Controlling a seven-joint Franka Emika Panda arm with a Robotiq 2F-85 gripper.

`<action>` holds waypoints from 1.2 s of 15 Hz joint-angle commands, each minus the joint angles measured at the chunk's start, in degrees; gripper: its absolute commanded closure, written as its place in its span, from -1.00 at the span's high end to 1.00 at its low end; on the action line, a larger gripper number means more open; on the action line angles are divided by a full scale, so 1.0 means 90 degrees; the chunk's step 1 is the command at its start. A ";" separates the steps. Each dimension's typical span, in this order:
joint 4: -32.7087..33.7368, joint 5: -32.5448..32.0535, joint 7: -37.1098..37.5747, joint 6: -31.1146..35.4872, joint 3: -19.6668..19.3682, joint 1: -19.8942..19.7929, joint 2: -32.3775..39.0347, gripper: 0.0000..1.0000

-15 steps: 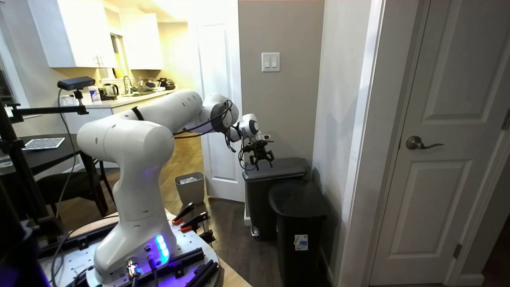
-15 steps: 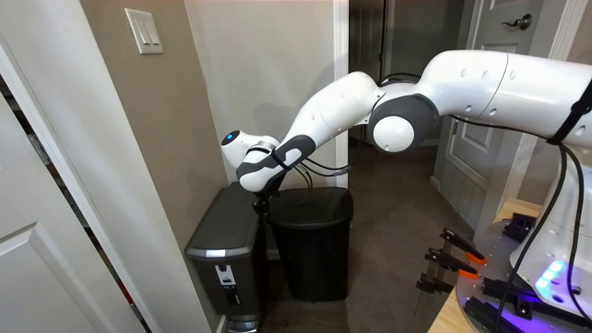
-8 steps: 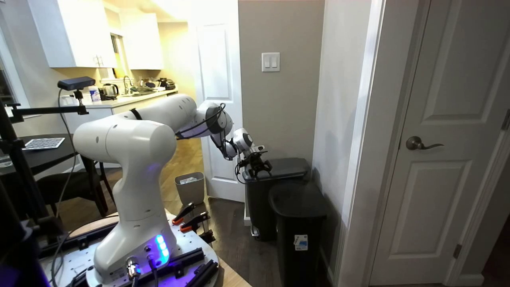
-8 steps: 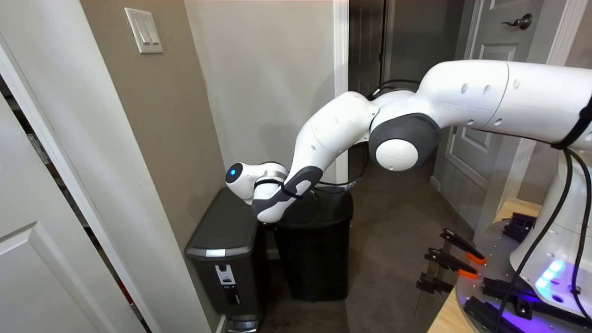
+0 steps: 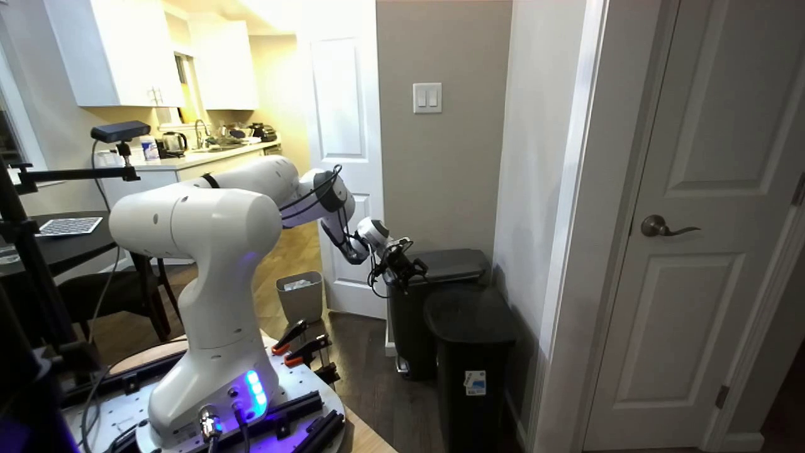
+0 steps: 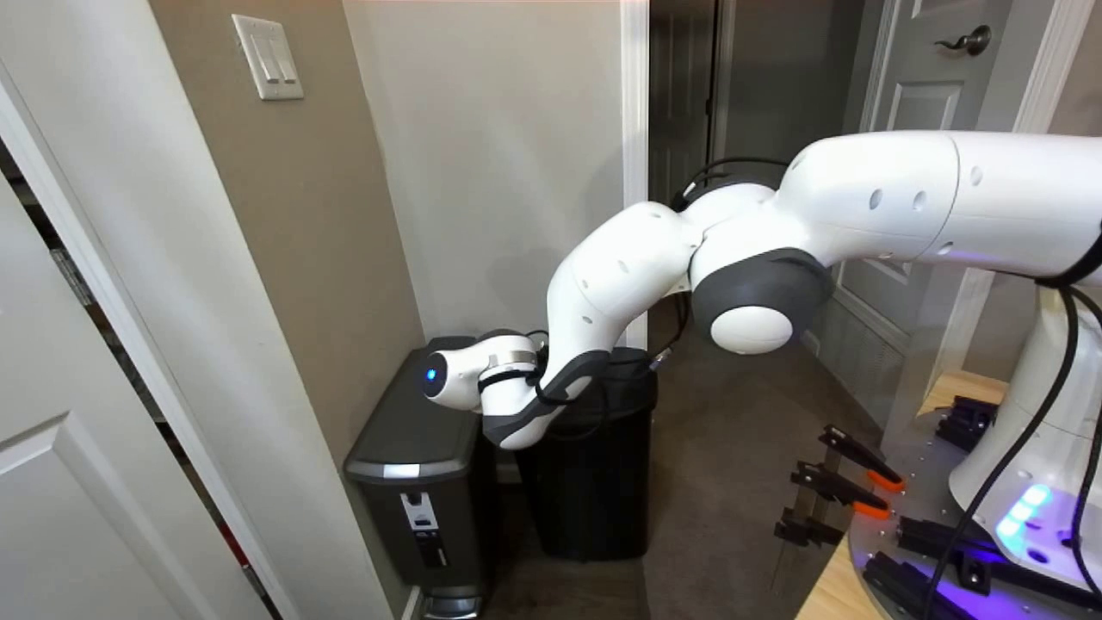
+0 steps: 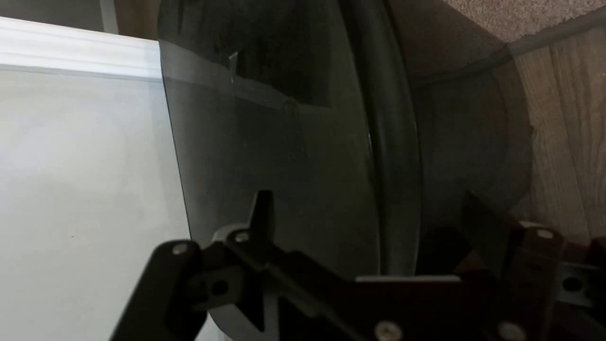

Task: Fully open the black bin

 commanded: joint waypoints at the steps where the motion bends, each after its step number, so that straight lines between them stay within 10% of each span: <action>1: 0.0000 -0.0001 0.0001 -0.0022 -0.0019 0.0037 0.0009 1.00; 18: -0.0059 -0.0683 0.0282 0.0030 0.0274 -0.0235 0.0052 1.00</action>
